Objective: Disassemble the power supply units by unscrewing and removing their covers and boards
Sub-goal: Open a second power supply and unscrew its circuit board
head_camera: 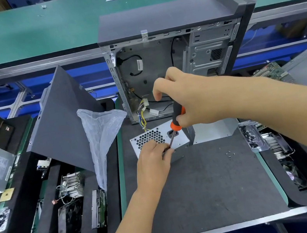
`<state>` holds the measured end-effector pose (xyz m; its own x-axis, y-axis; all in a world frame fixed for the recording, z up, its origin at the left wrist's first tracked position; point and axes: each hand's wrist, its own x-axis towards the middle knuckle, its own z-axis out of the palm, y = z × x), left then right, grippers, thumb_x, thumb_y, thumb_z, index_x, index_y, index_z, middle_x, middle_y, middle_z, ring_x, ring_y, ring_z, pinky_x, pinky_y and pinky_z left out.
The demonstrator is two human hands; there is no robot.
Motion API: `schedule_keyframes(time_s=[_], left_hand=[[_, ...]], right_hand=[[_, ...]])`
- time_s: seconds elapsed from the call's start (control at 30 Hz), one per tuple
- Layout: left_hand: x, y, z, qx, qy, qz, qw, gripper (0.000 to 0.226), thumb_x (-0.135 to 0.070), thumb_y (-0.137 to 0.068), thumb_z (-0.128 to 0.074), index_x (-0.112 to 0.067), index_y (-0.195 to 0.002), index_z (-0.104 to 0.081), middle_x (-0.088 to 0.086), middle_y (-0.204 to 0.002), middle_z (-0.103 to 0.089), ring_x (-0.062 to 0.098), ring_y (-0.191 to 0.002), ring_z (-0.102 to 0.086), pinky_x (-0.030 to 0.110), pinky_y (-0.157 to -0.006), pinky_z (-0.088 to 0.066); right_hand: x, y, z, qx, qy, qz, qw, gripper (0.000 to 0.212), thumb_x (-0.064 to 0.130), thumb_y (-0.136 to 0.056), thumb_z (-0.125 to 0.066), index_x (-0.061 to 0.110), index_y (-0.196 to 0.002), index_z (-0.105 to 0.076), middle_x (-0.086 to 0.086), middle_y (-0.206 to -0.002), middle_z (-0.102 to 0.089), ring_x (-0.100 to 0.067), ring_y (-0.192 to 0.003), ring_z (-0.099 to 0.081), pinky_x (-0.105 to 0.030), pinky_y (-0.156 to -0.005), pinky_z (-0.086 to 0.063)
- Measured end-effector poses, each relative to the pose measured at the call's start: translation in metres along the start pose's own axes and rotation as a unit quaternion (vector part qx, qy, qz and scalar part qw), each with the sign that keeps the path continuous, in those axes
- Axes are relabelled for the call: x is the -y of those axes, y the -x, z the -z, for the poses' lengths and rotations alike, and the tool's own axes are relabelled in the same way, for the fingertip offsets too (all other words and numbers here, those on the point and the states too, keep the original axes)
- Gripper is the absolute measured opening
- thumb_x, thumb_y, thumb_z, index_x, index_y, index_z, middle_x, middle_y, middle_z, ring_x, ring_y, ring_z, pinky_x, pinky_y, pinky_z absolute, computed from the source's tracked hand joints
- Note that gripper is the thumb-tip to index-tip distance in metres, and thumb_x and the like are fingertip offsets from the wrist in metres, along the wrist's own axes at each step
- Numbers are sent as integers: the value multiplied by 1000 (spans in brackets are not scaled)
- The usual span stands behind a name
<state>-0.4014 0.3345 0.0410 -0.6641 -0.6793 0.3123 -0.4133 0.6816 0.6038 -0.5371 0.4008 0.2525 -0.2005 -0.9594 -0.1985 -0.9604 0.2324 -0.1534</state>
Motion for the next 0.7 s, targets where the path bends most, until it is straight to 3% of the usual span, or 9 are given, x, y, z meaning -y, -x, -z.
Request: schedule_keyframes(time_s=[0.1, 0.23, 0.3, 0.4, 0.57, 0.7], left_hand=[[-1, -1, 0, 4, -3, 13, 1000, 14, -17, -84, -81, -5, -91, -77, 4, -77, -54, 25, -79, -55, 29, -65, -41], [-2, -1, 0, 7, -3, 19, 1000, 15, -19, -86, -79, -6, -94, -77, 1, -79, -52, 24, -81, -54, 27, -67, -38], [-2, -1, 1, 7, -2, 20, 1000, 14, -18, -85, -80, -6, -92, -77, 1, -78, -51, 24, -79, -53, 28, -66, -38], [-2, -1, 2, 13, 5, 25, 1000, 14, -18, -85, -81, -5, -89, -77, 4, -78, -56, 23, -78, -53, 29, -64, -41], [-2, -3, 3, 21, 0, 31, 999, 13, -21, -89, -77, -8, -88, -75, -2, -79, -52, 18, -79, -50, 28, -65, -39], [-3, -4, 3, 29, 2, 36, 999, 12, -20, -94, -70, -8, -93, -72, 2, -88, -58, 21, -87, -54, 38, -67, -49]], right_hand=[[-3, 1, 1, -1, -51, 21, 998, 49, 24, -83, -74, 31, -119, -42, 5, -111, -32, -19, -75, -54, -41, -67, -51], [-4, -2, -4, -9, 0, -26, 1000, 53, 68, -84, -55, 26, -112, -40, 0, -106, -45, -26, -83, -51, -39, -69, -44], [-5, -3, -4, -21, 18, -30, 999, 44, 63, -91, -50, 23, -105, -38, -4, -97, -51, -30, -82, -51, -39, -67, -43], [-8, -2, -6, -39, -9, 8, 999, 25, 43, -96, -54, 25, -107, -40, -1, -103, -53, -30, -89, -54, -37, -69, -43], [-7, 1, -8, -60, -42, 34, 997, 27, 31, -92, -57, 26, -115, -44, 3, -108, -48, -27, -93, -54, -38, -75, -46], [-11, 3, -6, -83, -62, 40, 994, 27, 31, -89, -57, 27, -113, -45, 3, -105, -48, -26, -90, -55, -41, -78, -49]])
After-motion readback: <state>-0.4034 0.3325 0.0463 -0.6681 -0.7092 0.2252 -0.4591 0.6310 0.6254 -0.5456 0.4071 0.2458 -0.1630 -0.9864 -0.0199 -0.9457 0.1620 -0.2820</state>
